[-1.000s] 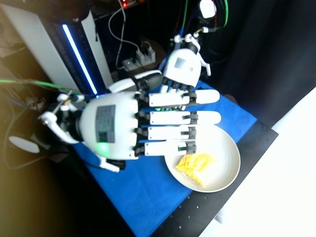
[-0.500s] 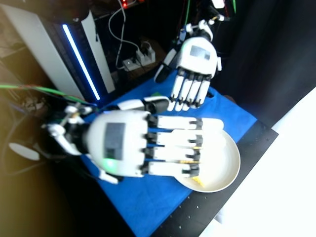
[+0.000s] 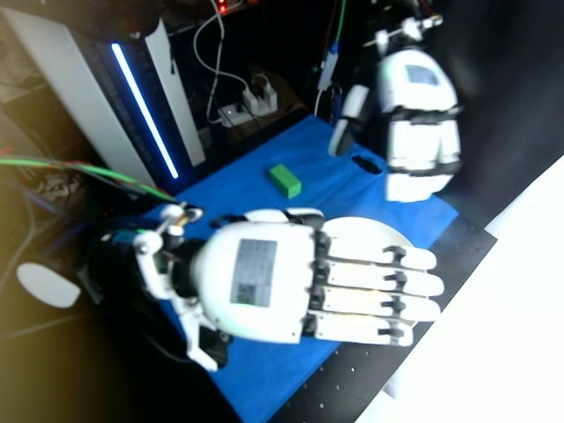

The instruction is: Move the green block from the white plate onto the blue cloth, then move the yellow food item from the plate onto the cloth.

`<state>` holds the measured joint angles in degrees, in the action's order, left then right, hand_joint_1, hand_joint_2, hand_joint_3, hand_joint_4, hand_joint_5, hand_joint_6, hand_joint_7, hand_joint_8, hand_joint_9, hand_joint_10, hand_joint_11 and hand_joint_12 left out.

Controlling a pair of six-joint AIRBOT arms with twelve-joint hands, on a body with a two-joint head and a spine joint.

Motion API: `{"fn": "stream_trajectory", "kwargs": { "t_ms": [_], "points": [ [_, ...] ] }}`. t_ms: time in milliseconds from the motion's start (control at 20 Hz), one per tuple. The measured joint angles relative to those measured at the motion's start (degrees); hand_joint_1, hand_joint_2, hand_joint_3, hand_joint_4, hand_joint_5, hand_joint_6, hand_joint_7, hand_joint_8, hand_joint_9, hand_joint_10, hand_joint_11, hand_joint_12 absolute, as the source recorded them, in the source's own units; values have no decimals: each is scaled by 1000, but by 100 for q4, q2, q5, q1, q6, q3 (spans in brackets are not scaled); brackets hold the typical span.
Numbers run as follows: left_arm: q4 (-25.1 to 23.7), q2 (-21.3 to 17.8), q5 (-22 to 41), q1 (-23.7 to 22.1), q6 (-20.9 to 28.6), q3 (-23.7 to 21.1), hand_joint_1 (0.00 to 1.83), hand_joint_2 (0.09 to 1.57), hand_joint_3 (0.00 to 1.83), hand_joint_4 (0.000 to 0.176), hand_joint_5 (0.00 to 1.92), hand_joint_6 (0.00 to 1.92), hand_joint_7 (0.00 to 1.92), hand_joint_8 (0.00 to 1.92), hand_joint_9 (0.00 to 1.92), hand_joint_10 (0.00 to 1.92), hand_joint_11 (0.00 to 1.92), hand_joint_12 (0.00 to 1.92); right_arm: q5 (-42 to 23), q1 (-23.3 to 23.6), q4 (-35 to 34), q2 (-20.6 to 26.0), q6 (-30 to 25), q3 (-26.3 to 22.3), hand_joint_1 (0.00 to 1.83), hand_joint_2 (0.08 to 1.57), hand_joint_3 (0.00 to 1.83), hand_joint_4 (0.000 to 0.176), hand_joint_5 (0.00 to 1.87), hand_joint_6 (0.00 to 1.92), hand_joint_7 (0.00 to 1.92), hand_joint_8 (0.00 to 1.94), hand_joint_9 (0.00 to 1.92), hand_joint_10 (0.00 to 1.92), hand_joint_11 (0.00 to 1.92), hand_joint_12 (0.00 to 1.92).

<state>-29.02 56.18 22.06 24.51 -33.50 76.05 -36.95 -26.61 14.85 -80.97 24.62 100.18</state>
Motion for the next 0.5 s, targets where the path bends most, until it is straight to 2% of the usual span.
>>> {"fn": "stream_trajectory", "kwargs": {
  "t_ms": [50, 100, 150, 200, 250, 300, 350, 400, 450, 500],
  "points": [
    [101, 0, -7, -2, -111, 0, 763, 833, 0, 7, 311, 0, 428, 0, 487, 1, 129, 979, 57, -2, 103, -42, -9, 39, 712, 933, 0, 0, 177, 0, 393, 10, 477, 39, 95, 1226],
    [166, 2, -39, -44, -140, 2, 743, 837, 0, 8, 300, 1, 382, 0, 430, 0, 141, 915, 96, -2, 367, -168, -13, 184, 687, 933, 0, 0, 191, 4, 264, 1, 295, 7, 18, 1042],
    [166, 28, -55, -146, -142, 52, 742, 836, 0, 1, 296, 1, 353, 0, 395, 0, 133, 898, 146, -2, 608, -330, -11, 409, 675, 942, 1, 0, 196, 2, 206, 4, 232, 5, 3, 896],
    [205, 85, -57, -289, -146, 114, 737, 838, 0, 15, 285, 0, 318, 0, 347, 0, 117, 888, 225, -4, 737, -442, -11, 544, 706, 907, 0, 0, 209, 3, 201, 4, 235, 8, 0, 992],
    [245, 105, -26, -411, -149, 133, 704, 845, 3, 28, 267, 0, 301, 0, 327, 0, 107, 882, 271, -2, 835, -507, -13, 599, 687, 881, 0, 0, 220, 2, 250, 1, 364, 22, 61, 1272],
    [256, 105, 2, -463, -151, 133, 698, 833, 1, 38, 253, 0, 284, 0, 306, 0, 78, 914, 273, -2, 920, -546, -17, 643, 718, 906, 1, 0, 221, 0, 218, 0, 338, 6, 62, 1229],
    [243, 107, -22, -509, -173, 133, 681, 820, 0, 37, 248, 0, 280, 0, 300, 0, 72, 964, 293, -2, 979, -590, -20, 688, 771, 936, 2, 0, 215, 0, 256, 5, 363, 10, 43, 1315],
    [212, 122, -81, -573, -227, 133, 667, 811, 0, 44, 244, 0, 264, 0, 281, 0, 53, 971, 328, -2, 1038, -645, -20, 765, 758, 927, 2, 0, 179, 10, 159, 1, 139, 1, 8, 762],
    [210, 151, -111, -643, -275, 138, 675, 805, 0, 42, 247, 1, 265, 1, 285, 3, 65, 976, 374, -2, 1178, -693, -17, 848, 771, 894, 0, 0, 177, 5, 138, 0, 90, 0, 1, 445],
    [219, 153, -83, -691, -278, 138, 683, 810, 0, 37, 250, 2, 272, 4, 300, 9, 82, 979, 411, -2, 1360, -774, -20, 968, 751, 869, 0, 0, 180, 2, 141, 1, 117, 8, 0, 462]
  ]
}}
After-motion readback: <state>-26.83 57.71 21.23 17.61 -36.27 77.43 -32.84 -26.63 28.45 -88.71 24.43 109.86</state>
